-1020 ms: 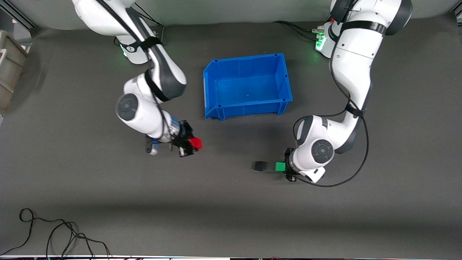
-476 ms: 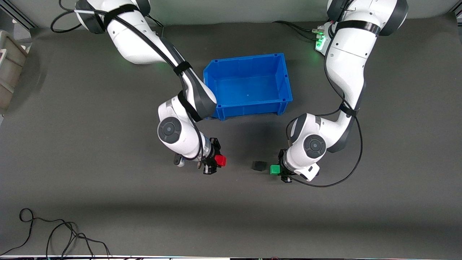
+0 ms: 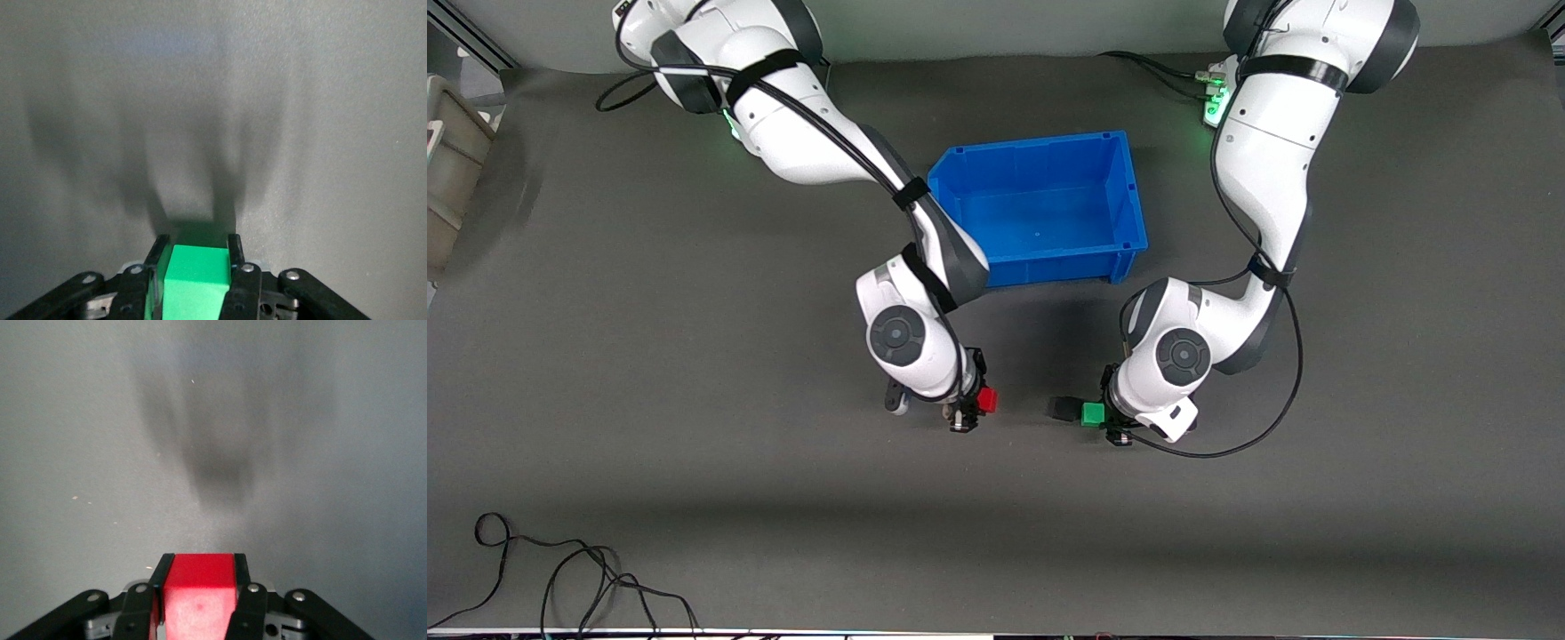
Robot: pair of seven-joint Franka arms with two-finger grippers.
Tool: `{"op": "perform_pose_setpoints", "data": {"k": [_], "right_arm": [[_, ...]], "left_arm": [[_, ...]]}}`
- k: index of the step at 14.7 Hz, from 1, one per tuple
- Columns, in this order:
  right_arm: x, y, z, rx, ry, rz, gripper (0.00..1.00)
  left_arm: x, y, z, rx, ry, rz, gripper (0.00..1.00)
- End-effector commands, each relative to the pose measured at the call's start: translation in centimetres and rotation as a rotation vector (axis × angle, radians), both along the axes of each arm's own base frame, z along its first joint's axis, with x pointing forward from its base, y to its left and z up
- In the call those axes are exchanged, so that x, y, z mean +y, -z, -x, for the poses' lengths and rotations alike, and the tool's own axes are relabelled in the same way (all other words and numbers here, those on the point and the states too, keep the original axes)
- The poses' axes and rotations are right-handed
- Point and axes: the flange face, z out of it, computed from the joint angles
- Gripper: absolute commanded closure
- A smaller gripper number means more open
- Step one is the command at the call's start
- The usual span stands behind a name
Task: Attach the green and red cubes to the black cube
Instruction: 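Carry the red cube and green cube toward the black cube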
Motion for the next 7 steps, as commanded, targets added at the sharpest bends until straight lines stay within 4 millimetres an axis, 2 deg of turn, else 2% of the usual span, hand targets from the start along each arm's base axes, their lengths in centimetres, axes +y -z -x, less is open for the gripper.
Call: {"op": "perform_pose_setpoints", "data": {"k": [1,4,7], "right_arm": [[0.9,-0.2,-0.4,-0.023,0.017,0.013,1.00],[1.1,0.1,-0.4,-0.023,0.017,0.014,1.00],[1.1,0.7,-0.4,-0.027,0.019,0.014,1.00]], "left_arm": [[-1.2,0.1,0.0,-0.014,-0.006,-0.014,1.00],[-1.7,0.0,0.2,-0.012,-0.011,-0.014,1.00],[-2.3,-1.7,-0.5,-0.027,-0.047,0.003,1.00]]}}
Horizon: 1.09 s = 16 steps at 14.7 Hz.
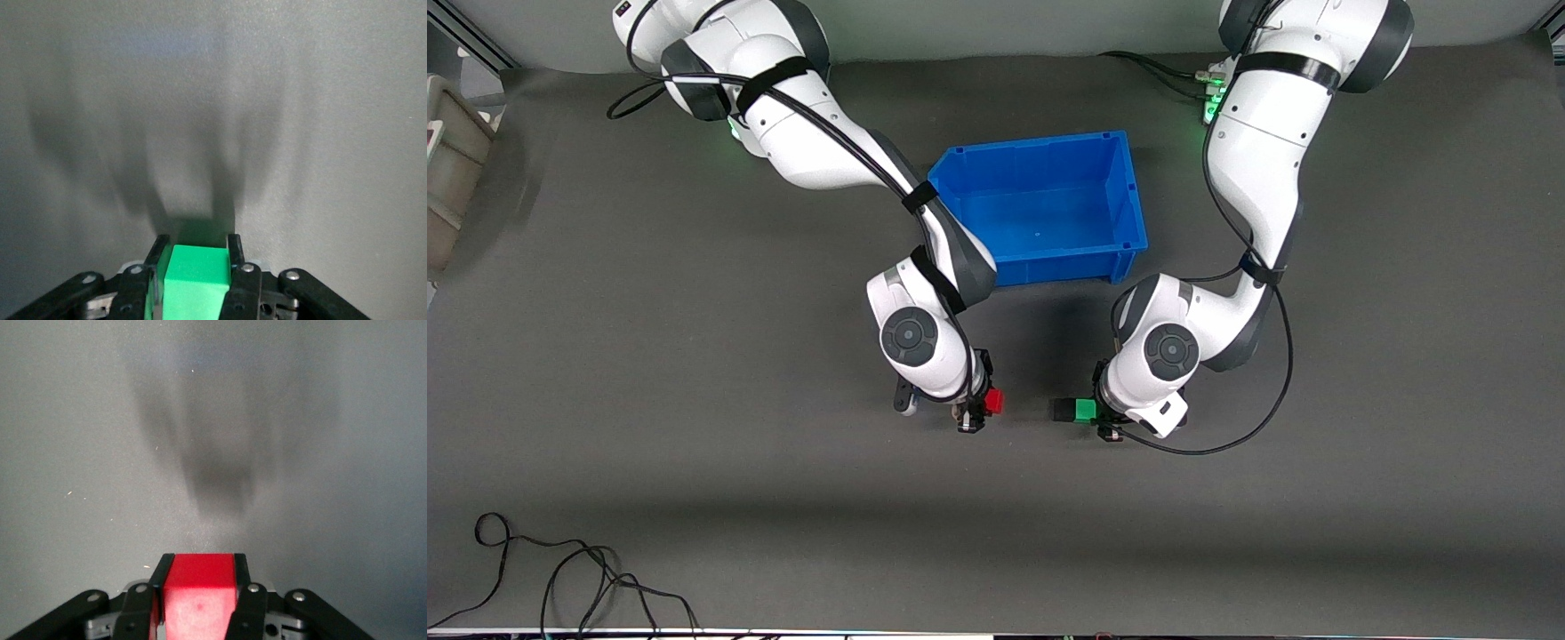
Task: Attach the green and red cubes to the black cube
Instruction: 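Carry the red cube and green cube toward the black cube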
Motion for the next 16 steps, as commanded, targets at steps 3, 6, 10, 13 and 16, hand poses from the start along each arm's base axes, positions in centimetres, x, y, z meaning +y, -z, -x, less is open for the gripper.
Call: {"op": "perform_pose_setpoints", "data": {"k": [3,6,10,13,16], "right_arm": [[0.6,0.6,-0.2,-0.017,0.018,0.018,1.00],[0.6,0.4,-0.3,-0.019,0.018,0.017,1.00],[1.2,-0.1,0.1,-0.041,-0.012,0.047,1.00],[1.9,0.0,0.7,-0.044,-0.028,0.056,1.00],[1.9,0.1,0.7,-0.044,-0.029,0.058,1.00]], "left_arm": [[-2.1,-2.1,-0.5,-0.025,-0.047,0.006,1.00],[-3.2,-3.2,-0.8,-0.042,-0.073,0.024,1.00],[-5.1,-2.9,0.3,-0.033,-0.064,0.030,1.00],[-6.3,-3.0,1.1,-0.032,-0.061,0.031,1.00],[-6.7,-3.7,0.9,-0.038,-0.084,0.041,1.00]]}}
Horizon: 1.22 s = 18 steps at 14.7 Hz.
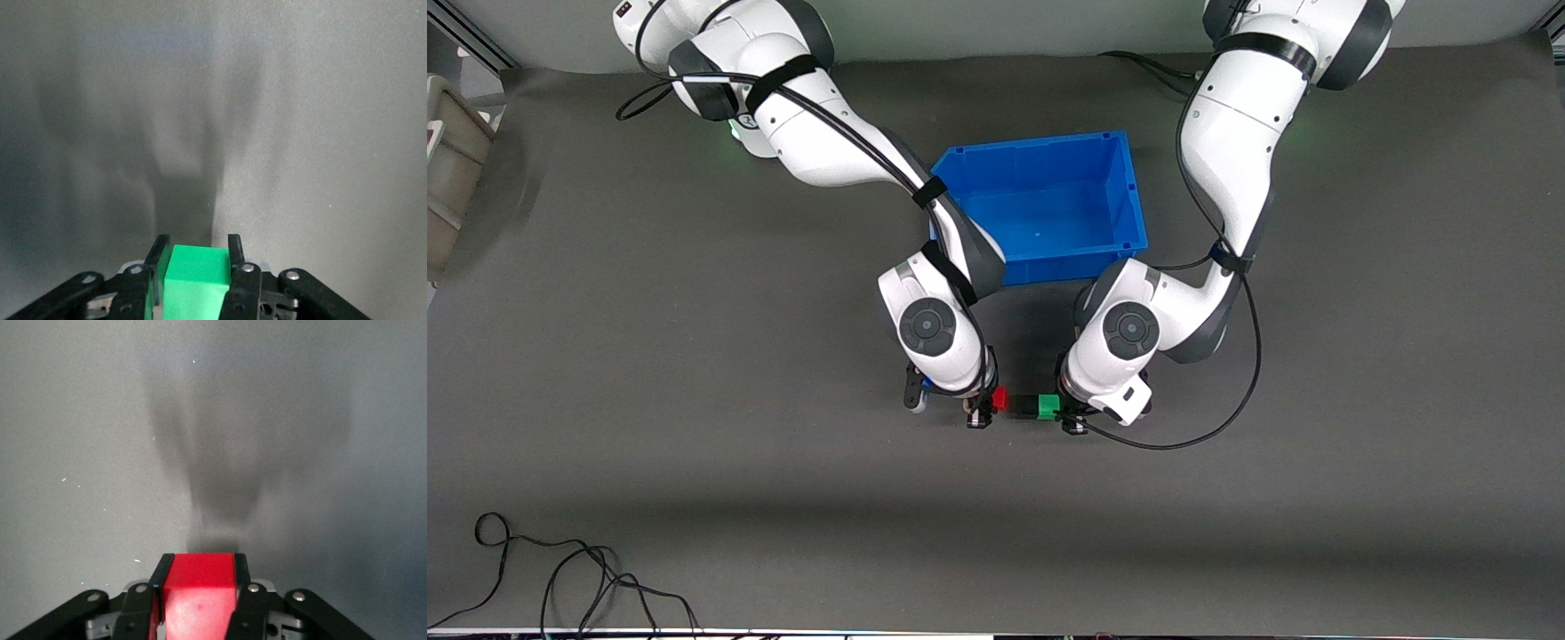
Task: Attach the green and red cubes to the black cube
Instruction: 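Carry the red cube and green cube toward the black cube, then press the red and green cubes against the black cube's sides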
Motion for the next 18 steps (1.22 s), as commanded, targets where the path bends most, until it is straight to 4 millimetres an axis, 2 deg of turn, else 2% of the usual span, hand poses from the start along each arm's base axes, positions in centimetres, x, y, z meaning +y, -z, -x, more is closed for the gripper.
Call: {"op": "perform_pose_setpoints", "data": {"k": [1,7,18], "right_arm": [[0.2,0.2,-0.2,-0.013,0.021,0.022,1.00],[0.1,0.7,-0.2,-0.021,0.009,0.045,1.00],[0.1,1.5,-0.2,-0.019,0.021,0.043,1.00]], "left_arm": [[-1.1,-0.8,-0.2,-0.009,-0.028,0.000,1.00],[-1.5,-1.2,0.1,0.007,-0.022,-0.003,1.00],[-2.8,-0.7,1.0,0.011,-0.015,-0.004,1.00]]}}
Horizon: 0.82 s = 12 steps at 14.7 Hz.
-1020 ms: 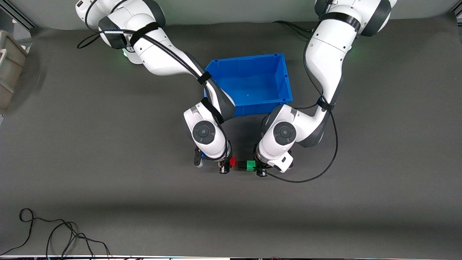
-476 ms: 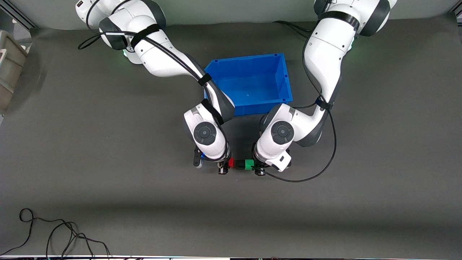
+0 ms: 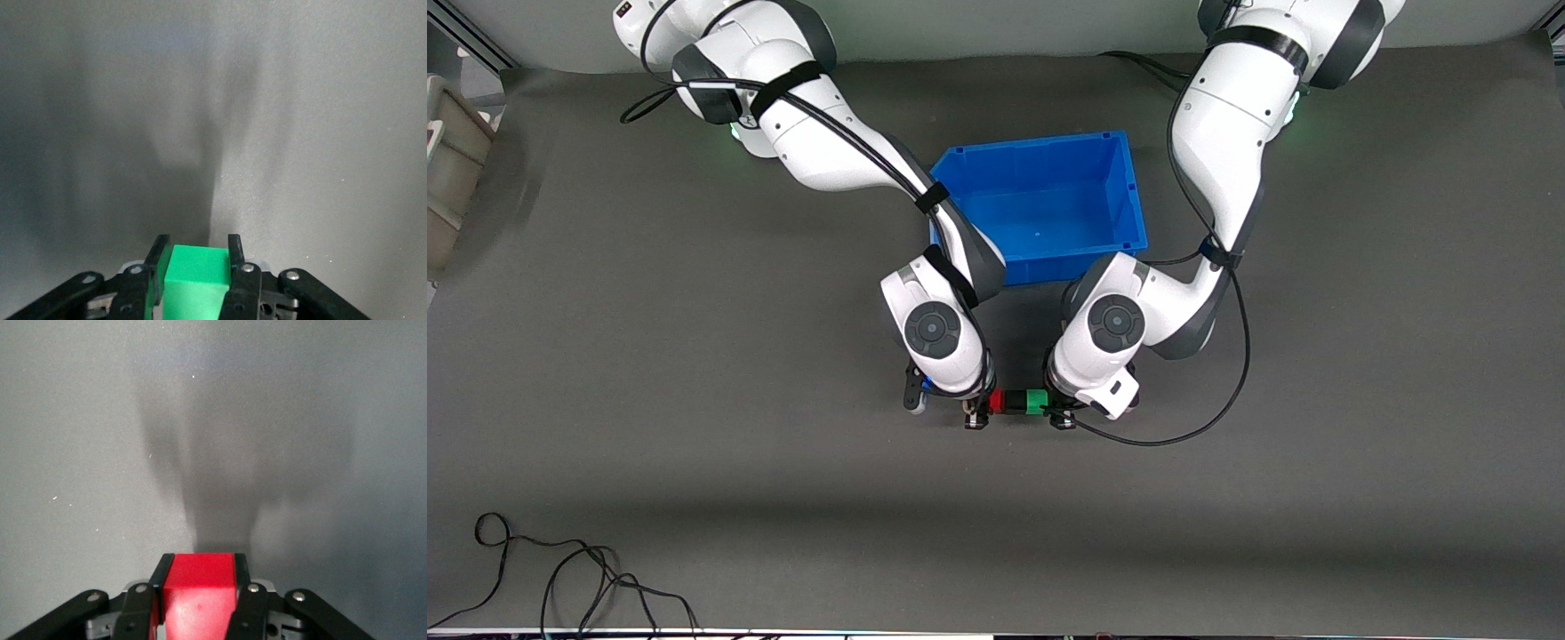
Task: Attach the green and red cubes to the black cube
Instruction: 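Press the red and green cubes against the black cube's sides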
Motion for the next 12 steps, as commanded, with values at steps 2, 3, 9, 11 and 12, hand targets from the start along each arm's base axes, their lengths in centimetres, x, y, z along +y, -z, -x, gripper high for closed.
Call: {"op": "perform_pose_setpoints", "data": {"k": [2,3,9,11,12], "right_arm": [[0.76,0.09,-0.19,-0.030,0.026,0.002,1.00],[0.77,0.17,-0.21,-0.033,0.031,0.001,1.00],[0.26,-0.16,-0.78,-0.042,0.031,-0.007,0.95],[0.27,-0.28,-0.79,-0.044,0.027,-0.008,0.85],[0.24,-0.21,-0.77,-0.043,0.027,-0.007,0.85]], "left_arm": [[-0.90,-0.13,0.13,-0.001,-0.012,-0.006,1.00],[-0.90,-0.13,0.13,-0.001,-0.012,-0.006,1.00],[-1.56,-0.07,0.56,-0.004,-0.010,-0.008,1.00],[-1.47,0.02,0.48,-0.005,-0.012,-0.008,0.98],[-1.29,0.00,0.34,-0.007,-0.016,-0.007,0.77]]}}
